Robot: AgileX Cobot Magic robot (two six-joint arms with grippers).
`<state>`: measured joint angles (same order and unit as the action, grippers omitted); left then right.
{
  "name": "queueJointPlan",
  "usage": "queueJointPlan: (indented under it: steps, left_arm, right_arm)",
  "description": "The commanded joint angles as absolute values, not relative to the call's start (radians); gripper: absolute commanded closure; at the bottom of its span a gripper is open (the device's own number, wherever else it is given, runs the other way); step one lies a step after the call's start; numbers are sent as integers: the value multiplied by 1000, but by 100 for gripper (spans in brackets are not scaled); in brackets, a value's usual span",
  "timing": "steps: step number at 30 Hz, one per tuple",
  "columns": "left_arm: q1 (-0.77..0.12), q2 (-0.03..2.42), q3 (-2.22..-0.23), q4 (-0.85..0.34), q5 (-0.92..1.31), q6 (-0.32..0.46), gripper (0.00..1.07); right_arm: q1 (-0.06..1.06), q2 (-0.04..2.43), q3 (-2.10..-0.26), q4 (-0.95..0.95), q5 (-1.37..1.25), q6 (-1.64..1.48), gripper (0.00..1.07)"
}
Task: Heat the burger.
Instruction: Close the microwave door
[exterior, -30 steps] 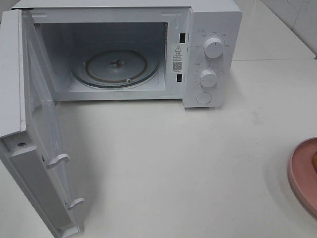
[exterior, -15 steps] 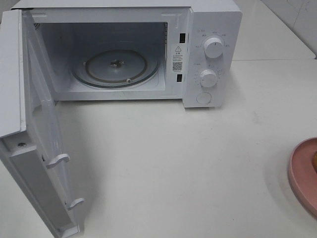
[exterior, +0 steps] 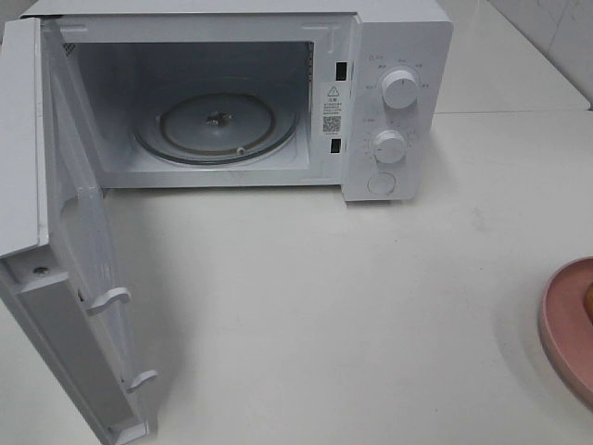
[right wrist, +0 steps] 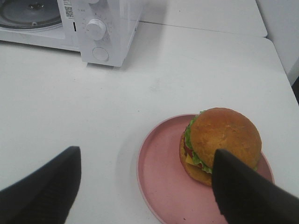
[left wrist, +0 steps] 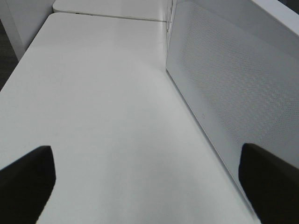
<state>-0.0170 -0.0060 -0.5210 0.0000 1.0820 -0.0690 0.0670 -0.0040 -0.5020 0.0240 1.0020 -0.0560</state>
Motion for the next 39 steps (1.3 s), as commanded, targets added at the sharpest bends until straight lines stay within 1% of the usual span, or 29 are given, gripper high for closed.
queueJointPlan:
  steps: [1,6,8,9,10,11,12,13,14,15,16,17,18,19,20,21,26,27,29,30,33,35,36,37,38,39]
  left_arm:
    - [-15,-9,-520,0,1070,-71,7]
    - [-15,-9,-537,-19,1056,-95,9]
    - [-15,-2,-549,5,1025,-113,20]
    - [-15,-2,-549,5,1025,-113,20]
    - [-15,17,-549,14,1016,-113,28]
    - [-15,17,-549,14,1016,-113,28]
    - [-15,27,-549,19,1006,-112,34]
    - [-15,54,-549,21,977,-112,49]
    - [-15,54,-549,21,977,-112,49]
    - [-15,65,-549,21,954,-112,57]
    - [-15,99,-549,20,911,-112,74]
    - [-15,99,-549,20,911,-112,74]
    - [-15,138,-547,20,862,-112,95]
    - [-15,138,-547,20,862,-112,95]
    - [-15,155,-545,20,844,-112,103]
    - [-15,196,-540,21,805,-112,107]
    - [-15,296,-517,21,722,-112,107]
    - [-15,340,-498,22,664,-109,107]
    - [-15,362,-484,22,623,-108,107]
    - [-15,397,-450,20,538,-108,107]
    - [-15,411,-433,15,485,-103,107]
    - [-15,470,-347,-15,265,-49,107]
    - [-15,470,-347,-15,265,-49,107]
    - [-16,493,-299,-25,156,-33,107]
    - [-16,493,-299,-25,156,-33,107]
    - [-16,507,-277,-25,101,-25,107]
  right_arm:
    - [59,-31,-499,23,994,-56,31]
    - [59,-31,-499,23,994,-56,31]
    - [59,-31,-499,23,994,-56,31]
    - [59,-31,-499,23,994,-56,31]
    - [59,-31,-499,23,994,-56,31]
    - [59,-31,-499,23,994,-56,31]
    - [59,-31,-499,23,994,-56,31]
    - [59,-31,-499,23,994,-56,31]
    - [59,-31,-499,23,994,-56,31]
    - [59,-31,-499,23,994,-56,31]
    - [59,-31,-499,23,994,-56,31]
    - [59,-31,-499,23,994,-56,31]
    - [59,-31,-499,23,994,-56,31]
    - [59,-31,-499,23,994,-56,31]
    - [59,-31,-499,23,994,-56,31]
    - [59,-31,-499,23,994,-56,31]
    - [59,-31,-499,23,994,-56,31]
    - [59,-31,-499,23,994,-56,31]
    - [59,-31,-499,23,994,-56,31]
    - [59,-31,-499,23,994,-56,31]
    - [59,-31,-499,23,994,-56,31]
    - [59,-31,-499,23,994,-56,31]
    - [59,-31,-499,23,994,-56,31]
    - [59,-31,-499,23,994,-56,31]
    - [59,-31,-499,23,994,-56,31]
    - [59,-31,-499,23,994,-56,31]
